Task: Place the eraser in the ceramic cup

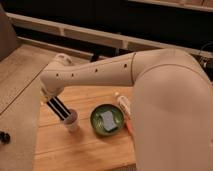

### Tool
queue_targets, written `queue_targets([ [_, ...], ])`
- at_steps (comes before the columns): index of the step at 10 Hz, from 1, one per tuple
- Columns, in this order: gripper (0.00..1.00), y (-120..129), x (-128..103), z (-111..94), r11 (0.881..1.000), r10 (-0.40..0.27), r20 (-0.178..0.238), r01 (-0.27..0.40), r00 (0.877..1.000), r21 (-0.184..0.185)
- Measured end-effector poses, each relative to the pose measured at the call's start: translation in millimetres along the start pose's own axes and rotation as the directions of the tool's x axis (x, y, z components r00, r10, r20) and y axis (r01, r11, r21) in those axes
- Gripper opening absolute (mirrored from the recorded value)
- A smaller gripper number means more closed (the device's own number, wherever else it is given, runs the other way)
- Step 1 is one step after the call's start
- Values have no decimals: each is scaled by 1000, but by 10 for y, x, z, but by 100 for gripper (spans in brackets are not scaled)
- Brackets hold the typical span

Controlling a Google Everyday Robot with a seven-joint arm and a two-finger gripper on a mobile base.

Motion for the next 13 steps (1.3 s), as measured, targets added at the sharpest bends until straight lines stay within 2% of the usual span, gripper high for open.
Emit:
queue_targets([
  [5,0,20,-13,3,1000,-26,24,26,999,-8],
  [8,0,19,-39,-56,998,-63,81,64,995,-9],
  [10,0,68,-20,-102,995,-97,130,100,987,-19],
  [13,0,99,96,-142,993,-109,155,114,982,-27],
])
